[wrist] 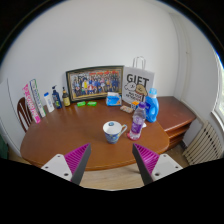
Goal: Pour water
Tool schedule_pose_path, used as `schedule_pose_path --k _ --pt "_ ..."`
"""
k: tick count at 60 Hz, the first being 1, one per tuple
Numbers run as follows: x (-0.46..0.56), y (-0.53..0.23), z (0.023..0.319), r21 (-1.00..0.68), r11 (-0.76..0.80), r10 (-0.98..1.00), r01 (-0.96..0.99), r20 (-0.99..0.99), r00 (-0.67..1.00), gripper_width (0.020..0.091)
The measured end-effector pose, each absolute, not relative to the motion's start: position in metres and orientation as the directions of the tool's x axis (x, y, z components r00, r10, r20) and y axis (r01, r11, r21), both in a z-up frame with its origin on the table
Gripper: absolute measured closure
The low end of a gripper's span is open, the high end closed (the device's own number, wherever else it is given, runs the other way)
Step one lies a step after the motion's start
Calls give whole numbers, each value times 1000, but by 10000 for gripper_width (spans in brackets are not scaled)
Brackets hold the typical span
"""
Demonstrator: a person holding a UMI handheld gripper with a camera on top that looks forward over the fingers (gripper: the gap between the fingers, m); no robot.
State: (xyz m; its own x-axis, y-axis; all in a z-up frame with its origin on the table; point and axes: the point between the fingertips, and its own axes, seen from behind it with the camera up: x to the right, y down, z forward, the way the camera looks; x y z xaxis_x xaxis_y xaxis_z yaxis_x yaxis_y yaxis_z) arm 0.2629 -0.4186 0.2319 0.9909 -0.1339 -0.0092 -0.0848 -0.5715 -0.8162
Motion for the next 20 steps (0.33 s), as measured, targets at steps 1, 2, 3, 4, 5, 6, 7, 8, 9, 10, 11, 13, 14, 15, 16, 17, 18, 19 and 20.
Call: schedule_pose_path --k 1,2,3,4,5,6,7,8,9,10,11,13,14,15,16,17,18,19,20 --pt "264 -419 231 -816 -572 -136 -82 -5 991 248" --pt "266 -420 230 -816 -573 -139 -80 0 990 247" --pt "267 -421 228 -814 -576 -142 -79 4 990 247" --pt "267 -421 227 -811 -579 -144 -81 5 990 248" --pt "267 -421 225 -810 -581 -145 -82 4 989 247" --pt "267 -421 225 -809 -582 -145 -82 4 989 247" --pt "267 -422 224 -807 -585 -145 -82 4 989 245" --pt "267 -422 222 -805 -588 -143 -82 4 990 244" --pt "266 -423 221 -803 -591 -141 -80 6 990 243" --pt "266 -423 220 -802 -593 -139 -77 7 990 245" --pt "266 -424 217 -802 -592 -135 -73 10 991 244" --pt "266 -424 217 -802 -593 -132 -68 13 991 246" --pt "266 -424 217 -804 -591 -130 -66 14 991 247" --pt "266 -423 217 -805 -590 -127 -66 12 992 246" --pt "265 -423 218 -806 -588 -126 -66 10 992 247" --pt "265 -422 218 -806 -588 -126 -67 9 992 248" --pt "265 -422 218 -806 -588 -126 -66 10 992 249" --pt "266 -422 217 -806 -588 -127 -65 12 992 246" --pt "266 -422 217 -805 -590 -127 -65 13 992 247"
